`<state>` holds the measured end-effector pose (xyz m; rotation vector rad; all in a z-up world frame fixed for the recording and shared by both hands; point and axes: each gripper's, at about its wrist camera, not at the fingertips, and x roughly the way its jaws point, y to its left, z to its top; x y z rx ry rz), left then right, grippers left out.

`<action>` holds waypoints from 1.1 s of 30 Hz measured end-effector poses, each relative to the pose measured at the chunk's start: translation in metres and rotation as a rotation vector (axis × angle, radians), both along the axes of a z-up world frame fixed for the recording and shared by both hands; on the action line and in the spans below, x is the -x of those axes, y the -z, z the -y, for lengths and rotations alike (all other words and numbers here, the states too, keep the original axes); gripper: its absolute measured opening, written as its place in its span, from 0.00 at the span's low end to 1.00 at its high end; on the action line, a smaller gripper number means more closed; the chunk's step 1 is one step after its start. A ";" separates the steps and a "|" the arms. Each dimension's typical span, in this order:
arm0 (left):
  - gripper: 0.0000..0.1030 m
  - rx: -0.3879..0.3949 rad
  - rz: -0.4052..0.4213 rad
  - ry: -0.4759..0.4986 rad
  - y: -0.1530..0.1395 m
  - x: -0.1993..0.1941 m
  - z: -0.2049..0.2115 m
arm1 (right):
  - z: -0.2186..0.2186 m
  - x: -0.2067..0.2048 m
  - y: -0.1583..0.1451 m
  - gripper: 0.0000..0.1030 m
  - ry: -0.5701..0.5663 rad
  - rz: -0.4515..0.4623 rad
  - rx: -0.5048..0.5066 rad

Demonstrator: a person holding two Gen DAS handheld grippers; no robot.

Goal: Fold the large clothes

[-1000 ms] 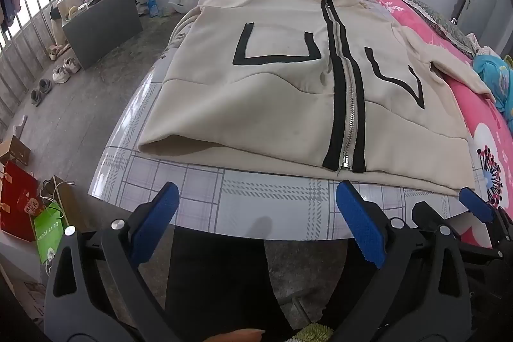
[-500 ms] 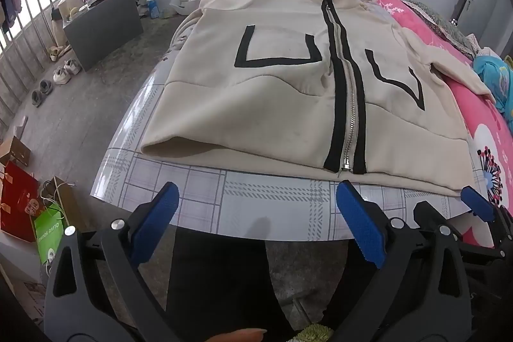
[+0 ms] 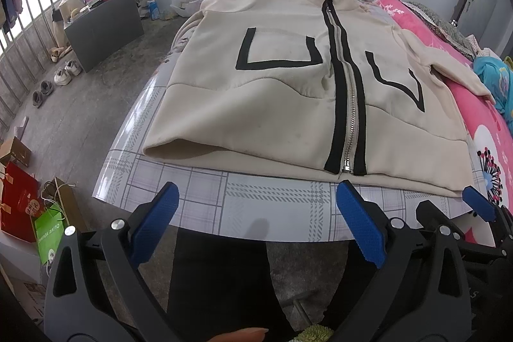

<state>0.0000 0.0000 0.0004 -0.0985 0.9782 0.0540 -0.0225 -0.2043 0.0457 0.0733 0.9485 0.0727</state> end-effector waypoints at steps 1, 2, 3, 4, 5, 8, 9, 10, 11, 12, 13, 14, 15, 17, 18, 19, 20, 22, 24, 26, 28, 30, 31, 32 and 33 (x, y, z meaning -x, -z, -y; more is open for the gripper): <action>0.92 -0.001 0.001 0.000 0.000 0.000 0.000 | 0.000 0.000 -0.001 0.94 0.000 0.000 -0.001; 0.92 -0.001 0.001 0.000 0.000 0.000 0.000 | 0.000 0.000 0.000 0.94 0.001 0.001 0.000; 0.92 -0.001 0.001 0.000 0.000 0.000 0.000 | 0.000 0.000 0.000 0.94 0.000 0.001 0.000; 0.92 -0.002 0.002 0.000 0.000 -0.001 0.000 | 0.000 0.000 0.000 0.94 0.000 0.001 0.000; 0.92 -0.003 0.002 -0.001 0.000 -0.001 0.000 | 0.000 0.000 -0.001 0.94 0.000 0.002 0.000; 0.92 -0.006 0.005 -0.002 -0.010 -0.002 -0.003 | 0.000 0.000 -0.001 0.94 0.001 0.002 -0.001; 0.92 -0.006 0.007 -0.001 -0.011 -0.002 -0.004 | 0.002 0.000 -0.002 0.94 0.001 0.003 -0.002; 0.92 -0.008 0.007 -0.001 -0.010 -0.001 -0.004 | 0.002 0.000 -0.002 0.94 0.001 0.003 -0.002; 0.92 -0.007 0.007 -0.001 -0.011 0.000 -0.005 | 0.002 0.000 -0.002 0.94 0.002 0.003 -0.002; 0.92 -0.008 0.008 -0.002 -0.011 -0.001 -0.005 | 0.003 0.000 -0.003 0.94 0.002 0.004 -0.004; 0.92 -0.010 0.009 -0.001 -0.011 -0.002 -0.005 | 0.003 0.001 -0.004 0.94 0.003 0.005 -0.005; 0.92 -0.010 0.011 -0.002 -0.010 0.000 -0.004 | 0.004 0.000 -0.005 0.94 0.003 0.007 -0.004; 0.92 -0.012 0.014 -0.003 -0.009 0.001 -0.003 | 0.004 0.001 -0.005 0.94 0.004 0.008 -0.003; 0.92 -0.013 0.016 -0.004 -0.008 0.000 -0.002 | 0.004 0.001 -0.006 0.94 0.004 0.010 -0.003; 0.92 -0.012 0.016 -0.004 -0.008 0.001 -0.002 | 0.005 0.000 -0.007 0.94 0.004 0.010 -0.002; 0.92 -0.013 0.016 -0.004 -0.008 0.001 -0.002 | 0.004 0.001 -0.006 0.94 0.004 0.011 -0.001; 0.92 -0.014 0.017 -0.005 -0.008 0.001 -0.002 | 0.005 0.000 -0.007 0.94 0.003 0.012 -0.001; 0.92 -0.014 0.019 -0.004 -0.009 0.000 -0.002 | 0.003 0.001 -0.006 0.94 0.003 0.013 0.002; 0.92 -0.014 0.019 -0.005 -0.009 0.000 -0.002 | 0.003 0.001 -0.006 0.94 0.003 0.014 0.001; 0.92 -0.013 0.021 -0.007 -0.010 0.000 -0.003 | 0.003 0.001 -0.007 0.94 0.003 0.014 0.003; 0.92 -0.013 0.024 -0.008 -0.010 0.000 -0.003 | 0.002 0.000 -0.007 0.94 0.002 0.016 0.004; 0.92 -0.013 0.025 -0.008 -0.010 0.000 -0.003 | 0.002 0.000 -0.008 0.94 0.002 0.018 0.004; 0.92 -0.013 0.024 -0.008 -0.010 0.000 -0.003 | 0.002 0.000 -0.008 0.94 0.002 0.018 0.004; 0.92 -0.012 0.024 -0.008 -0.010 0.000 -0.003 | 0.002 0.000 -0.008 0.94 0.002 0.017 0.005; 0.92 -0.013 0.025 -0.008 -0.010 0.000 -0.003 | 0.002 0.000 -0.008 0.94 0.001 0.017 0.005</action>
